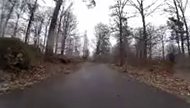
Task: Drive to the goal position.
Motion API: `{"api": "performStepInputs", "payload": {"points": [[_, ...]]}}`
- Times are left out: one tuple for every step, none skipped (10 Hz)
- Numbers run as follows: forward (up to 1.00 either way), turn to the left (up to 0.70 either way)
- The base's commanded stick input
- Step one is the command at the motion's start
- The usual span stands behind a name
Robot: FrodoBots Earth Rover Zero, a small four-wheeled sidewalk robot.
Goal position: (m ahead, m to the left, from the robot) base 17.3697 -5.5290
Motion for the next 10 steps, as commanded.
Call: {"api": "performStepInputs", "payload": {"points": [[1.00,0.00],[1.00,0.00],[1.00,0.00],[1.00,0.00],[1.00,0.00],[1.00,0.00],[1.00,0.00],[1.00,0.00],[1.00,0.00],[1.00,0.00]]}}
